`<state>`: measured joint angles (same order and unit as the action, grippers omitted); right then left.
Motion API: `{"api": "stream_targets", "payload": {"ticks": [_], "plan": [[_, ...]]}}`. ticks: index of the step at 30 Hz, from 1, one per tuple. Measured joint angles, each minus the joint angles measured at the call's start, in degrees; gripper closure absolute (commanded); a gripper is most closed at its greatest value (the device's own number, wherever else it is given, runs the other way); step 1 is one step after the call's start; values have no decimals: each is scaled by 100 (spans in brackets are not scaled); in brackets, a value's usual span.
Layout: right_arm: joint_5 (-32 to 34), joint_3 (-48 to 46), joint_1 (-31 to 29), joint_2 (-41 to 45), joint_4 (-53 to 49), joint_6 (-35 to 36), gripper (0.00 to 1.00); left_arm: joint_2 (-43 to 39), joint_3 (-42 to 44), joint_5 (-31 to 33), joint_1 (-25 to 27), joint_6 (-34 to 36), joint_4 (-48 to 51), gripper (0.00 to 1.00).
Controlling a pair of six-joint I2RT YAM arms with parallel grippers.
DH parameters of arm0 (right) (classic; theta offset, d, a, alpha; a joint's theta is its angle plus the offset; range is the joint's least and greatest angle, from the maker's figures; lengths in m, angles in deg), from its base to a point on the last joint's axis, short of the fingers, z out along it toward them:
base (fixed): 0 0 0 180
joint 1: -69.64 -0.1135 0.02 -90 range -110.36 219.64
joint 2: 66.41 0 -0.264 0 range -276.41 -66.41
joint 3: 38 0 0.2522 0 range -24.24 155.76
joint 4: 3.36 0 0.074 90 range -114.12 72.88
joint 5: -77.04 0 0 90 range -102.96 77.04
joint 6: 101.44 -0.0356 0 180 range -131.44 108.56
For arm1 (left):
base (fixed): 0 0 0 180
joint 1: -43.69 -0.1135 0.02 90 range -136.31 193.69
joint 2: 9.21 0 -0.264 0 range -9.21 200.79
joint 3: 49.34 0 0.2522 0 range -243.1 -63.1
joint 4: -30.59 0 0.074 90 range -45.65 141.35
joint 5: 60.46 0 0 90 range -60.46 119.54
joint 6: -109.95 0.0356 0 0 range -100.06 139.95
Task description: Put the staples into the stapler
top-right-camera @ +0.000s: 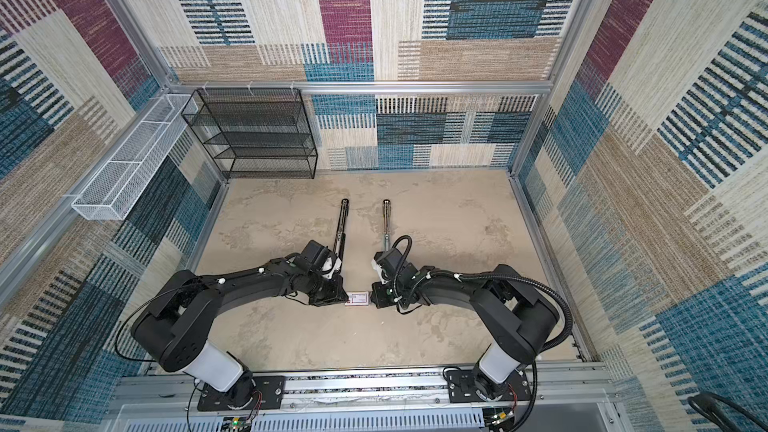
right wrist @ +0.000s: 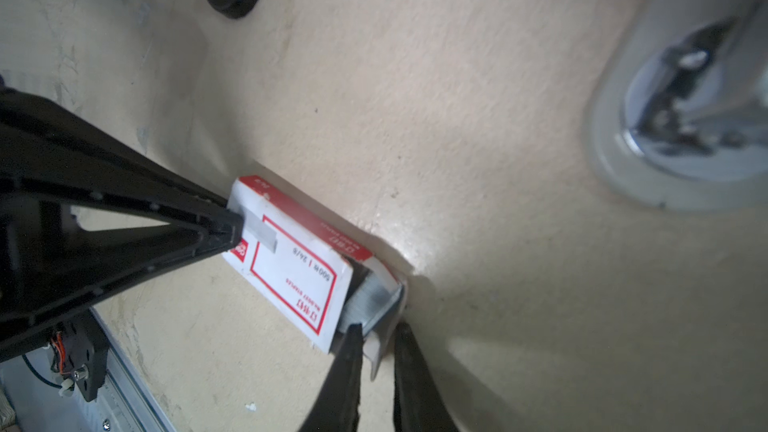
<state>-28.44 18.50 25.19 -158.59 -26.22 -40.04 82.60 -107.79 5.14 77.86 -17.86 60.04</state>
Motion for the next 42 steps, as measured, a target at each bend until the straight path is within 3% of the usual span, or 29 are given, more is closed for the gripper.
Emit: {"api": "stream_targets", "payload": {"ticks": [6, 20, 42], "plan": [[9, 0, -9, 7, 2, 0, 89, -4, 20, -61, -26, -20, -50, 100], [114, -39, -9, 94, -177, 20, 100, -70, 59, -151, -90, -52, -92, 100], [459, -17, -7, 44, -151, -116, 100, -118, 55, -127, -245, 94, 173, 100]]}}
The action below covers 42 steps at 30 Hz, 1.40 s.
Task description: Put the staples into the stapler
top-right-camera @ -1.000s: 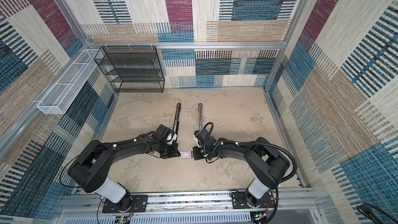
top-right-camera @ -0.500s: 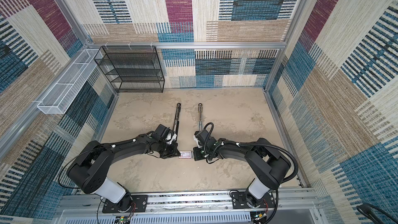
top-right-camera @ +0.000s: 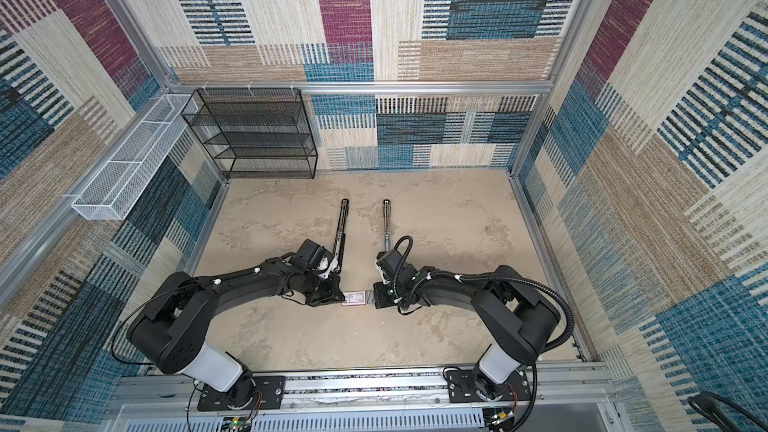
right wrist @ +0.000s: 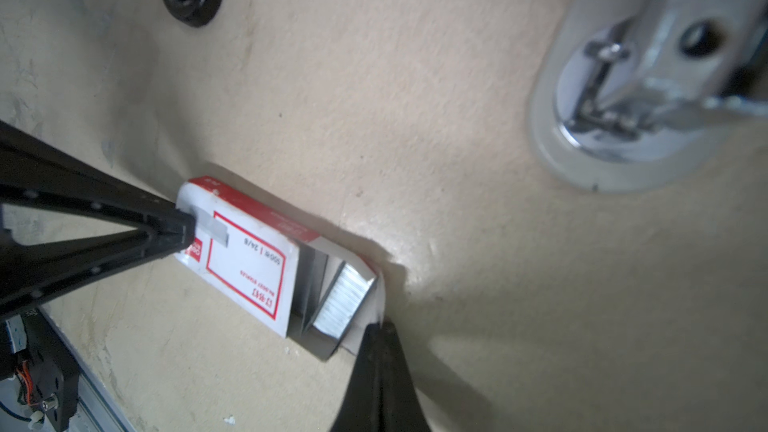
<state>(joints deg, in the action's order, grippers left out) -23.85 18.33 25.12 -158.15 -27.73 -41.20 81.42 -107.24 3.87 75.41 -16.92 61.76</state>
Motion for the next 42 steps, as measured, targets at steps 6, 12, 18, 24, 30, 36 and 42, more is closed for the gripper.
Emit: {"api": "stream_targets", "payload": {"ticks": [6, 12, 18, 24, 30, 36, 42], "plan": [[87, 22, 0, 2, -24, -17, 100, -114, 28, 28, -125, 111, 157, 100], [85, 131, 0, -61, -74, -15, 100, -175, 44, 122, -208, 240, 334, 100], [-11, 256, 2, -138, -66, -15, 100, -232, 42, 160, -350, 387, 487, 100], [-109, 256, 2, -179, -66, -15, 100, -330, 42, 249, -435, 428, 603, 100], [-326, 280, 0, -240, 11, -13, 99, -310, 33, 280, -461, 431, 667, 100], [-573, 280, 0, -267, 155, -15, 98, -308, -74, 304, -546, 514, 789, 99], [-743, 254, -4, -278, 280, -17, 93, -332, -120, 433, -616, 555, 955, 92]]}}
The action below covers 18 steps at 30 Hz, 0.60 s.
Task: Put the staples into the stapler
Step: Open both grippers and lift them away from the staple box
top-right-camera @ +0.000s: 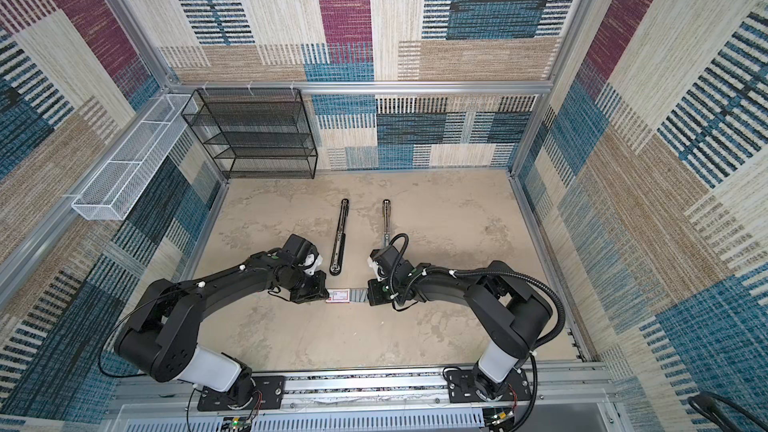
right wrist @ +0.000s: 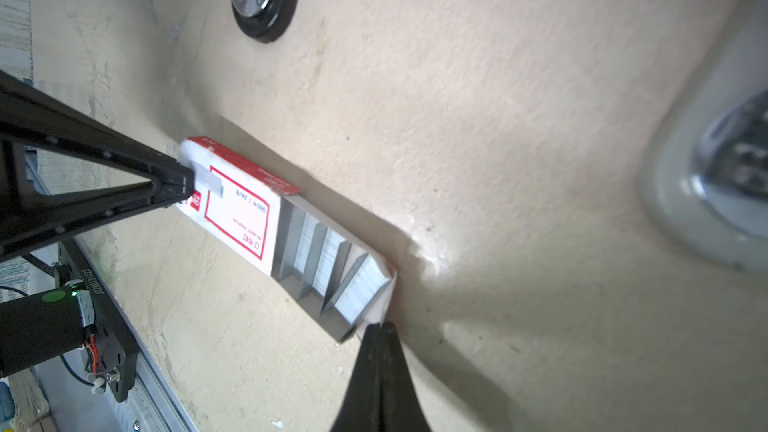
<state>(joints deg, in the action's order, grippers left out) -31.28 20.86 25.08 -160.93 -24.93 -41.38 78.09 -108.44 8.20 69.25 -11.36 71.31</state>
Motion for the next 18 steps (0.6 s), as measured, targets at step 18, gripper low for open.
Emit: {"api": "stream_targets", "payload": {"ticks": [18], "plan": [[330, -378, 31, 789, -24, -20, 65, -527, -393, 542, -68, 146, 782, 56]]}}
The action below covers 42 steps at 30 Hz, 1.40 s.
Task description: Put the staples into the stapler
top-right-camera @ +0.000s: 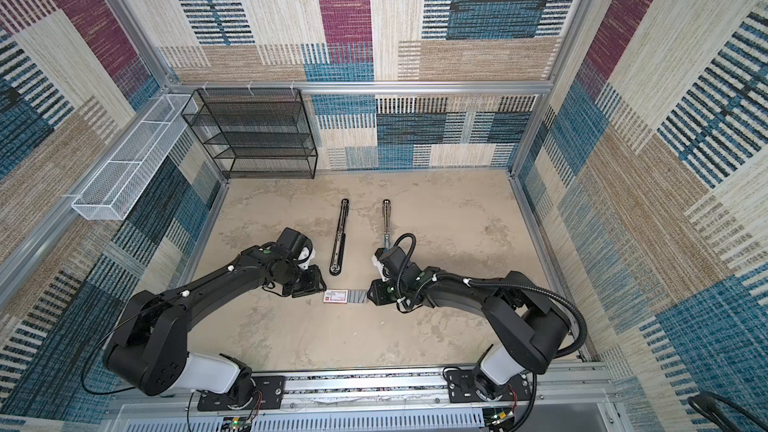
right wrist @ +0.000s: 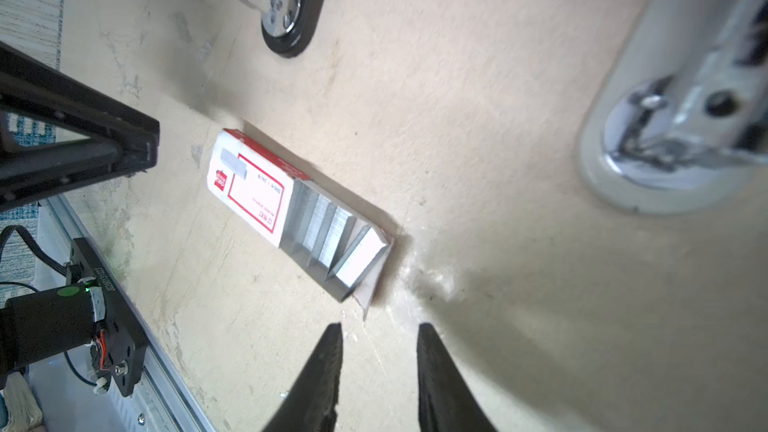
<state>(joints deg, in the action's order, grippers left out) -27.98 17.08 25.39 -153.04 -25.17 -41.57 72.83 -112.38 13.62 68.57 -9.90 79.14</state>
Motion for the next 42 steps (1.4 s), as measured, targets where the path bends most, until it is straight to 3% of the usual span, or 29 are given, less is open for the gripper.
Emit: {"api": "stream_targets", "payload": {"ticks": [10, 17, 23, 36, 42], "plan": [[358, -553, 476, 837, 70, -68, 69, -426, -352, 57, 542, -175, 144, 57], [411, -841, 640, 984, 267, -162, 69, 94, -763, -81, 1360, -581, -190, 56], [481, -1064, 684, 1128, 319, -245, 63, 710, -1010, -127, 1729, -793, -562, 55], [516, -1283, 715, 1344, 470, -367, 60, 1587, -1349, 79, 2031, -813, -761, 54], [516, -1283, 715, 1335, 474, -387, 61, 1755, -1405, 101, 2146, -813, -772, 63]]}}
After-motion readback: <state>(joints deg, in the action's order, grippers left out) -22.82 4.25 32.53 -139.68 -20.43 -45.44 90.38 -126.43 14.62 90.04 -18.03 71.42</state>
